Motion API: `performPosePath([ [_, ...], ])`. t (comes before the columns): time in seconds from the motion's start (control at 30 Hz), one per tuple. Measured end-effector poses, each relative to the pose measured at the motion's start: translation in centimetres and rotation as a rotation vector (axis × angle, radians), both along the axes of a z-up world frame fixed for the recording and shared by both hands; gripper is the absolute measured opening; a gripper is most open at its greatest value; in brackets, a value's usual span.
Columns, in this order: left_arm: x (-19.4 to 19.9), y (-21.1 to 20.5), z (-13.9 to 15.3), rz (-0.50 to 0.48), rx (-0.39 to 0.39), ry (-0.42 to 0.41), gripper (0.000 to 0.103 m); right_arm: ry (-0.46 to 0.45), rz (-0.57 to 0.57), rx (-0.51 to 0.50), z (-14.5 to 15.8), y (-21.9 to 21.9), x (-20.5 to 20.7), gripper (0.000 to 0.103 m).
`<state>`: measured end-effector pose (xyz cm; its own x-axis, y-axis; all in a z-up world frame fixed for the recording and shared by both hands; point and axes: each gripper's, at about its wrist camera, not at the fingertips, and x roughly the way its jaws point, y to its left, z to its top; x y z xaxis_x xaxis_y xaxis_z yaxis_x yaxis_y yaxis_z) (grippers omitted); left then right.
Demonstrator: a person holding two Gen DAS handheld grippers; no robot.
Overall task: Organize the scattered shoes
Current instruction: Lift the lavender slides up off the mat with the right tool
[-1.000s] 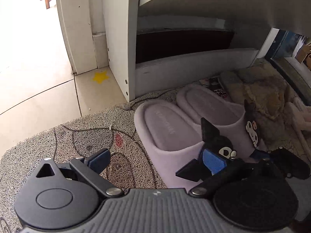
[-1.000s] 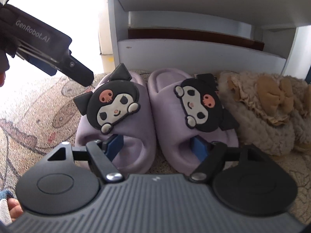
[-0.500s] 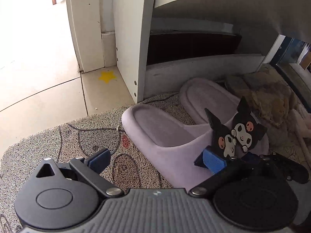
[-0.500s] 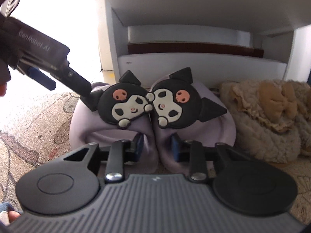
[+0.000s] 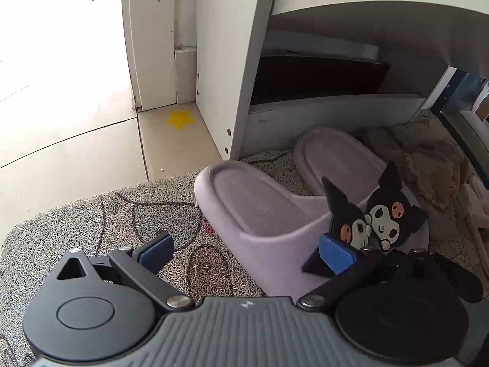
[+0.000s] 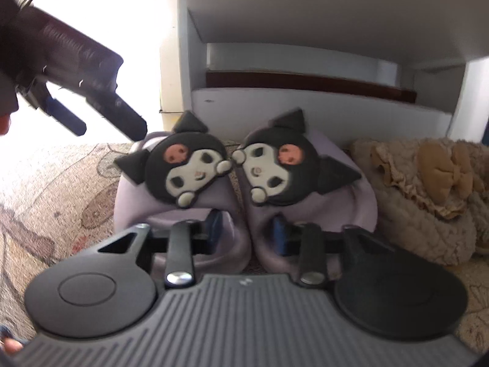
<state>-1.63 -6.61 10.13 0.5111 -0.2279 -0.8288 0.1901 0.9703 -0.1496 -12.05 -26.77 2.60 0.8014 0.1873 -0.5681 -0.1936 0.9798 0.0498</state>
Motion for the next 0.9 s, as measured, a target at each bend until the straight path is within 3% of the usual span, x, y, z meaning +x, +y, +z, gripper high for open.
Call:
performPosePath([
  [0.33, -0.1, 0.7, 2.0, 0.011, -0.063, -0.003, 0.102, -0.018, -0.042, -0.022, 2.3, 0.4, -2.1, 0.019],
  [0.6, -1.2, -0.7, 2.0, -0.041, -0.103, 0.012, 0.102, 0.000, -0.236, -0.047, 4.0, -2.5, -6.0, 0.020],
  [0.77, -1.6, -1.9, 2.0, -0.060, -0.069, -0.006, 0.102, 0.006, -0.262, -0.095, 4.7, -2.3, -8.2, 0.020],
  [0.9, -1.6, -2.3, 1.8, -0.047, 0.003, -0.011, 0.102, 0.002, -0.292, -0.082, 5.4, -2.9, -8.9, 0.020],
])
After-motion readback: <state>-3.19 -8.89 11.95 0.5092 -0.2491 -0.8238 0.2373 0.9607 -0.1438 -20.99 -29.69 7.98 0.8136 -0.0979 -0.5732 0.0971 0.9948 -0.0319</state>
